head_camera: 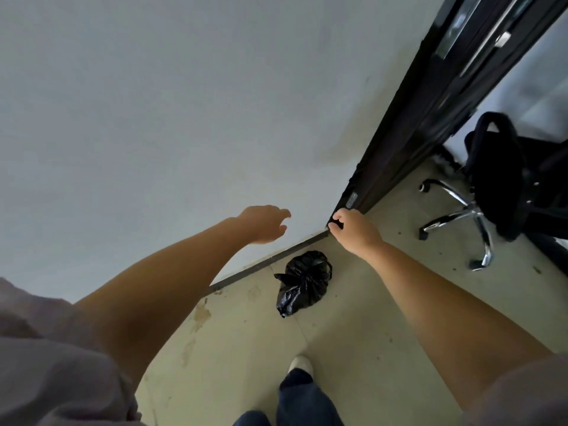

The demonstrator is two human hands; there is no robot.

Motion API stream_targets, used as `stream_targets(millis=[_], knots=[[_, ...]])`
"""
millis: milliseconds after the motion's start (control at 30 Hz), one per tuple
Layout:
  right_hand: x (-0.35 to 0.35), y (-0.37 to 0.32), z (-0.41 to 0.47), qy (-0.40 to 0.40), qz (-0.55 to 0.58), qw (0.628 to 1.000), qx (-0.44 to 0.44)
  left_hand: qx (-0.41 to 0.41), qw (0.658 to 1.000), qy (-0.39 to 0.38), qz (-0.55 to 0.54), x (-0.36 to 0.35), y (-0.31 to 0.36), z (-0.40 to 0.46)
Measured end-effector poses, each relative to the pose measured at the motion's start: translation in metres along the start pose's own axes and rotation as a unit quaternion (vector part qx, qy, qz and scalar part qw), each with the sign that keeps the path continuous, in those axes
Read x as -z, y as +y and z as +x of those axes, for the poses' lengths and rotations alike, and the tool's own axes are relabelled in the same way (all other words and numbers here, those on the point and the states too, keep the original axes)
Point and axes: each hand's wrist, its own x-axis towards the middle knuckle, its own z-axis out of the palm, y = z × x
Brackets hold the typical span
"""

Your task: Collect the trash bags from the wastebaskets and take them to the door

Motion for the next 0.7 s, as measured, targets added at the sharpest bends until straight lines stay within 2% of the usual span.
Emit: stream_targets(millis=[267,567,700], knots=[[0.058,-0.082,-0.095,0.102,-0.053,0.985,0.126,0.057,0.988,0.126,-0.074,0.056,0.005,-0.129],[0.052,-0.160,-0.144,0.109,-0.118,0.964,0.209,0.133,0.952,0.249,-0.117,0.047,-0.034,-0.242],[0.039,-0.207,-0.153,0.079,-0.132,0.953,0.262,0.196,0.933,0.274,-0.124,0.031,-0.060,-0.291]])
